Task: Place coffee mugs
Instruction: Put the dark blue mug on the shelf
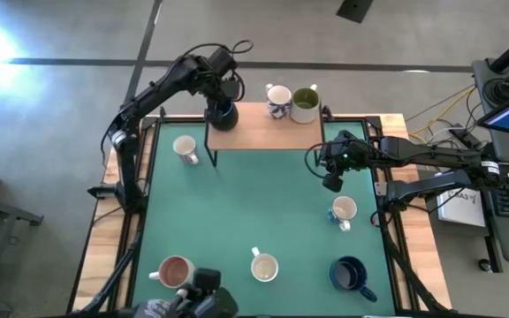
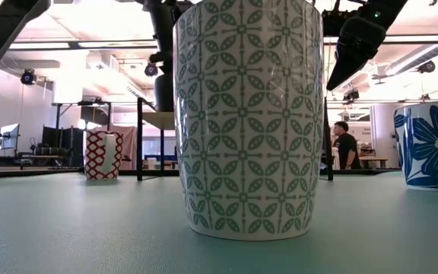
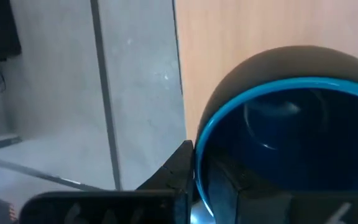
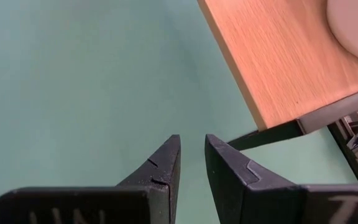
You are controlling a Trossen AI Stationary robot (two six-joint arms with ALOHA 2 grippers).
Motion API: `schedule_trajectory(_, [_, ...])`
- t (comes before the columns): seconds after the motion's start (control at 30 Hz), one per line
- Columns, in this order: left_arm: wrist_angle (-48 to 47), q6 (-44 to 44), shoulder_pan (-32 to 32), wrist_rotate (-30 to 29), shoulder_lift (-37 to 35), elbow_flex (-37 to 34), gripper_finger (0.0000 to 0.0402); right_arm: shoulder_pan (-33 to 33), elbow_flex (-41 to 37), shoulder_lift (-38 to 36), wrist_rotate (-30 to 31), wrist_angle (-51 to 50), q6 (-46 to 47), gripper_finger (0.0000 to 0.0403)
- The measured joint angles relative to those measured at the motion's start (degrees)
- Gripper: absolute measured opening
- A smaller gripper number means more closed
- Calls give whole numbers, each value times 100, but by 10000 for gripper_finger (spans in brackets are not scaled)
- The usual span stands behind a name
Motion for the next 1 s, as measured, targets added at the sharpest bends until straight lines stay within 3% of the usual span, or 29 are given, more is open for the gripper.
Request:
schedule_trajectory(0.4, [-450,-188,26,27,658,1115,92,2,0,-1,0,0,0,63])
schedule_trajectory(1.0, [-921,-1159,-361,63,313,1305,98,0,0,-1,0,0,0,63])
